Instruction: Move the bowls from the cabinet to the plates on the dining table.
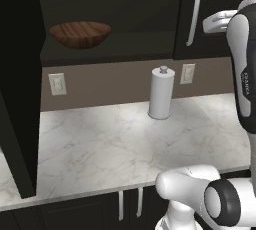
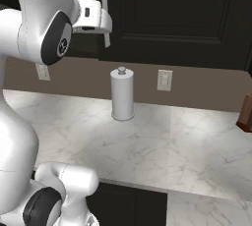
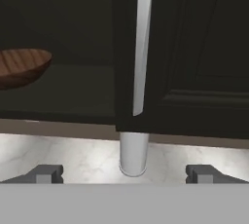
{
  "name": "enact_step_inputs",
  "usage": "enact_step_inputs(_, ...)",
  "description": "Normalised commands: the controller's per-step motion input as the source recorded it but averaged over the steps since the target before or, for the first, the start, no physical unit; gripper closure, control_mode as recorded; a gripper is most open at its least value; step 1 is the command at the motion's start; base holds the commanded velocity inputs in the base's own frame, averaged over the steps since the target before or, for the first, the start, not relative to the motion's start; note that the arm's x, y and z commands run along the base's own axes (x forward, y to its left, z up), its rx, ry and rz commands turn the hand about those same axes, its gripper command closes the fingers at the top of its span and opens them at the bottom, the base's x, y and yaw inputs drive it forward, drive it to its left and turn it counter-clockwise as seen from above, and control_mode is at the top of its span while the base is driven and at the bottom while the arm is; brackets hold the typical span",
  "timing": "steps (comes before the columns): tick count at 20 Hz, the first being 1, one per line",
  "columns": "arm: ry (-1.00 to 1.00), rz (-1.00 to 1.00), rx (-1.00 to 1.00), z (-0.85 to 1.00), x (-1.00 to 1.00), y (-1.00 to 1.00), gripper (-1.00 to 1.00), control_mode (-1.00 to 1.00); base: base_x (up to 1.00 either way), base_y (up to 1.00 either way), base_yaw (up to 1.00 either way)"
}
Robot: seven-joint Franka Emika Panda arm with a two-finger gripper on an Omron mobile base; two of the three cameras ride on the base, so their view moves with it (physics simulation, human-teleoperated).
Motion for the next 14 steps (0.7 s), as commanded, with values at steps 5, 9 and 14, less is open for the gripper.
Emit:
enact_step_inputs(5, -0.04, 0.00, -0.01, 0.00, 0.27, 0.00, -1.00, -1.00, 0.00, 0.00, 0.00)
enact_step_inputs(9, -0.04, 0.00, 0.00, 0.00, 0.05, -0.12, -1.00, -1.00, 0.00, 0.00, 0.00)
enact_step_inputs(14, -0.03, 0.00, 0.00, 0.02, 0.02, -0.11, -1.00, -1.00, 0.00, 0.00, 0.00)
